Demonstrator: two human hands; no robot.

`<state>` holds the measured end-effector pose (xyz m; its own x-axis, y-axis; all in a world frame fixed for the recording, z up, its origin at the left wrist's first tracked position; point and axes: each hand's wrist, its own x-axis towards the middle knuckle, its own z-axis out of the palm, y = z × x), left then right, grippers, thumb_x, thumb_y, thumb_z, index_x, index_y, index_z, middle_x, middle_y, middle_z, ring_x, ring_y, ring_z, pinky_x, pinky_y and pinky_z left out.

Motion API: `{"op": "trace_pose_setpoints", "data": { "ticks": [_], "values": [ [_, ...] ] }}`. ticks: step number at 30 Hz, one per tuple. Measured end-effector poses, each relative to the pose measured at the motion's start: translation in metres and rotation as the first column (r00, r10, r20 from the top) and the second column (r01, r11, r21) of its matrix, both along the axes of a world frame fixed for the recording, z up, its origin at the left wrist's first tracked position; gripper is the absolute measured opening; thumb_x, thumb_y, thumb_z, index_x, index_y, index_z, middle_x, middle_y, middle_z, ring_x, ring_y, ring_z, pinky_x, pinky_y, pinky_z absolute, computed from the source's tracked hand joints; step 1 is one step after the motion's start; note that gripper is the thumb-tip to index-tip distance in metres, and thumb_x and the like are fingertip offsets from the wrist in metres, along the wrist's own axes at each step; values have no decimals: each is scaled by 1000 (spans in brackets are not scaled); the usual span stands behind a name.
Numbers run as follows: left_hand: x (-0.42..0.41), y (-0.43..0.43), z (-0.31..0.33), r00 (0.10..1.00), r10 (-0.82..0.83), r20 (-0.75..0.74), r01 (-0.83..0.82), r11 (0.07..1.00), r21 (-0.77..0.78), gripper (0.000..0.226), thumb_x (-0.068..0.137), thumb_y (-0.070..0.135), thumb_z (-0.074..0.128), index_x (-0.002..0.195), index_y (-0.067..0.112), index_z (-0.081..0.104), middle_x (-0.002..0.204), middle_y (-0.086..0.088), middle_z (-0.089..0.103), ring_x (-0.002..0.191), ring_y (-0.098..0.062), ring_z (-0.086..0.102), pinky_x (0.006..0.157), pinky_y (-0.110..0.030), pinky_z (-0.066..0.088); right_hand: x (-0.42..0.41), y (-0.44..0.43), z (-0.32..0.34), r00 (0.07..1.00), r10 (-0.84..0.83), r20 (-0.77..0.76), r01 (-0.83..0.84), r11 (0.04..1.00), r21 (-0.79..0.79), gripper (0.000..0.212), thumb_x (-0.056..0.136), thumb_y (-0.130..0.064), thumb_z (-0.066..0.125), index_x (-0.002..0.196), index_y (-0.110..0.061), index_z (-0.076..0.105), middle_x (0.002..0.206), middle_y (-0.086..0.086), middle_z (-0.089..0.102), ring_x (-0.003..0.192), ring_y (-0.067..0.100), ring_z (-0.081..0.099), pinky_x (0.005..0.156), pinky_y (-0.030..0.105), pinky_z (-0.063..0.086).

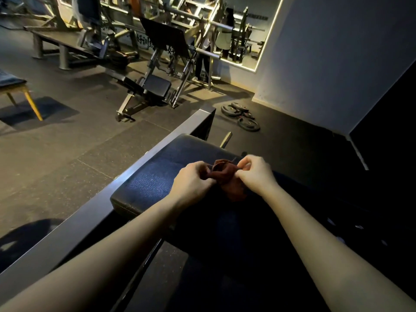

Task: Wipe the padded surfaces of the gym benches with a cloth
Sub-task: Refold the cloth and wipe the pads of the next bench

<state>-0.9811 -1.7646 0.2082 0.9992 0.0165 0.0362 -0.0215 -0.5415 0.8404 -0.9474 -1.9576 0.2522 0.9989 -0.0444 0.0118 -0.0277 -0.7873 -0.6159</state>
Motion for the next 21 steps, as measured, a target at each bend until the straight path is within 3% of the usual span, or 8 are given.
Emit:
{"op": "trace_pose_setpoints", "data": {
  "ticks": [2, 4, 8, 13, 15, 17, 19, 21],
  "values": [
    [-1, 1, 8, 989, -139, 45, 145, 962, -229, 18, 77, 26, 77, 78, 21, 60, 73, 7, 69, 71, -13, 63, 70, -38, 50, -4, -11, 22, 970, 231, 75, -230, 973, -13, 44, 80, -3, 69, 120, -21, 66, 125, -4, 59, 117, 12, 56, 102, 29, 48],
    [-4, 0, 19, 964, -233, 125, 261, 914, -311, 17, 80, 18, 78, 83, 15, 61, 75, 3, 70, 69, -12, 59, 68, -35, 47, -9, -13, 38, 885, 461, -61, -451, 883, 130, 59, 81, 6, 65, 134, -19, 61, 143, -5, 53, 133, 6, 46, 111, 22, 36],
    [-10, 4, 40, 955, -247, 165, 293, 877, -380, 14, 90, 3, 73, 93, -1, 60, 86, -17, 74, 75, -19, 62, 69, -34, 47, -5, -18, 48, 823, 514, -242, -458, 853, 250, 24, 87, 0, 71, 111, 1, 70, 115, 22, 68, 111, 31, 65, 95, 31, 51],
    [-9, 9, 30, 998, 4, 66, 24, 905, -425, 21, 88, 21, 80, 82, 12, 63, 73, -10, 72, 63, -15, 61, 61, -34, 50, 8, -19, 54, 842, 465, -273, -392, 876, 280, 37, 91, -23, 74, 101, 12, 65, 90, 20, 66, 81, 27, 64, 69, 28, 53],
    [-8, 8, 19, 997, 57, -60, -75, 924, -375, 24, 82, 30, 84, 79, 16, 64, 68, -2, 71, 61, -18, 66, 65, -42, 60, 20, -8, 43, 890, 399, -220, -411, 912, -9, 23, 92, -23, 74, 100, -2, 70, 93, 10, 68, 87, 23, 67, 73, 28, 54],
    [-12, 14, 9, 988, 103, -112, -118, 984, -132, 28, 74, 45, 80, 86, 23, 67, 76, 3, 74, 74, -20, 72, 76, -43, 61, 21, 9, 26, 947, 317, -51, -314, 879, -359, 20, 92, -29, 72, 109, -19, 68, 108, 4, 63, 104, 26, 65, 89, 35, 52],
    [-23, 26, 3, 985, 167, -43, -160, 977, 138, 27, 78, 46, 74, 97, 28, 66, 88, 10, 74, 88, -16, 69, 82, -35, 55, 1, 27, 9, 961, 267, 69, -220, 894, -389, 34, 94, -36, 66, 124, -21, 63, 123, 5, 56, 114, 30, 59, 95, 39, 48],
    [-36, 43, -3, 981, 185, 62, -195, 954, 226, 22, 85, 39, 74, 103, 30, 65, 93, 13, 70, 92, -13, 65, 83, -34, 51, -27, 44, -13, 968, 250, 1, -232, 898, -375, 60, 94, -56, 58, 142, -21, 51, 141, 8, 50, 130, 31, 52, 106, 41, 43]
  ]
}}
